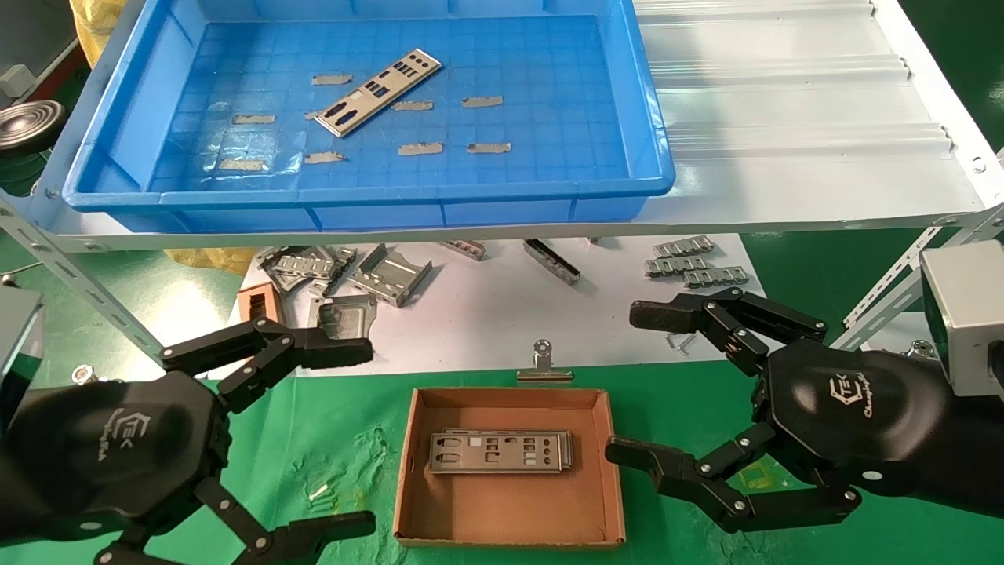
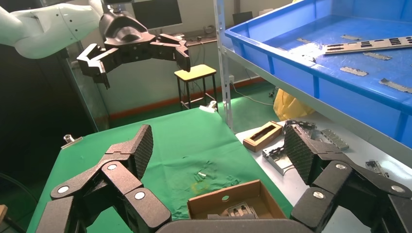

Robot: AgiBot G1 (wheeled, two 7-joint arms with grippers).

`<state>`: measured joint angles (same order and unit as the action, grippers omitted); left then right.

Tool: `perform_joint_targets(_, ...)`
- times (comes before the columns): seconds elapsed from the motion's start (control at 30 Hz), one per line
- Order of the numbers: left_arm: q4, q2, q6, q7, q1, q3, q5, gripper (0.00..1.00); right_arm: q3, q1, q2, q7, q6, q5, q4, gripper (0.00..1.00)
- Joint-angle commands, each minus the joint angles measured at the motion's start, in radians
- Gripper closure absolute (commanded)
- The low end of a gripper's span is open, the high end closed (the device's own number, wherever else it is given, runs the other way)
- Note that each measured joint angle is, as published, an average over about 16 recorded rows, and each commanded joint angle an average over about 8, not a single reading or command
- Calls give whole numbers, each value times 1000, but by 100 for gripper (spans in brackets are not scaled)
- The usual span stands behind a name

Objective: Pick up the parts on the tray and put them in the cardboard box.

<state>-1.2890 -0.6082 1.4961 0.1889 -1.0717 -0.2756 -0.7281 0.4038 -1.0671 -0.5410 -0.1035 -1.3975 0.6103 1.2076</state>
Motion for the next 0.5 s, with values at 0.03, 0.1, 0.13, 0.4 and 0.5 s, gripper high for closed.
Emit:
perform_joint_targets(0.03,1,-1,0,-1,-1,-1,-1,0,0,0,0,0,0,0,0,0)
perform_joint_targets(0.1,2,-1,0,-1,-1,-2,-1,0,0,0,0,0,0,0,0,0)
perform_joint_targets(0.13,3,-2,0,-1,-1,-2,-1,0,0,0,0,0,0,0,0,0)
perform_joint_targets(0.4,5,-3,-1,-2,-2,-4,-2,0,0,0,0,0,0,0,0,0)
perform_joint_targets(0.5,6,-3,-1,-2,-3,-4,-2,0,0,0,0,0,0,0,0,0)
